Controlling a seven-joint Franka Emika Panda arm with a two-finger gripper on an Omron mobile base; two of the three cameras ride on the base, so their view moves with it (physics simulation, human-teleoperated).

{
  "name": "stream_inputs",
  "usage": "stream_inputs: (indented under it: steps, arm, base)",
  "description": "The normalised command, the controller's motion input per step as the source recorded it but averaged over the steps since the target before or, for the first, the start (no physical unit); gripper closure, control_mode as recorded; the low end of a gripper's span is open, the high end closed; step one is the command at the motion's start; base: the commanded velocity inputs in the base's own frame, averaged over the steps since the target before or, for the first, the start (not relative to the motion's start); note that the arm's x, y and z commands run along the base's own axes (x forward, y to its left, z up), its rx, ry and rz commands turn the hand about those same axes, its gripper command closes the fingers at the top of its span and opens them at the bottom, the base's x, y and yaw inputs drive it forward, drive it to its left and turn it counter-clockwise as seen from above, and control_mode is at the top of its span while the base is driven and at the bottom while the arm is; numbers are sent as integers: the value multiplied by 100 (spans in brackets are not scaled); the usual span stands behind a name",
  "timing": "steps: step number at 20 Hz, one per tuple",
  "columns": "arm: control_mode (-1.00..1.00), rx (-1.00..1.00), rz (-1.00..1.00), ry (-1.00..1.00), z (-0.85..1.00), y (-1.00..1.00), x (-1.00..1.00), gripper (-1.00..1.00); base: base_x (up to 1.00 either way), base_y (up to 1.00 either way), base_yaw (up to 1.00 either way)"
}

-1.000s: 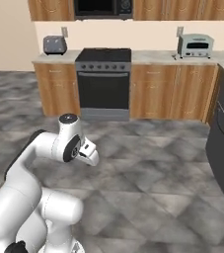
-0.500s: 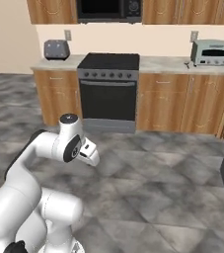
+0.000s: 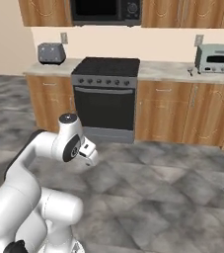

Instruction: Take the fork and place it on the left side of the plate. Then take the spoon and place it on the right side of the plate. Make sure they're directly next to the plate.

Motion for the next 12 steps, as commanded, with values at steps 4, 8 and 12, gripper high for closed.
stream_inputs:
  steps: [4, 8, 12]
  arm:
    - [100, 0, 0, 0, 0, 0, 0, -100]
    - [100, 0, 0, 0, 0, 0, 0, -100]
    - [100, 0, 0, 0, 0, 0, 0, -100]
  base:
    - [66, -38, -2]
    - [68, -33, -3]
    - [76, -32, 0]
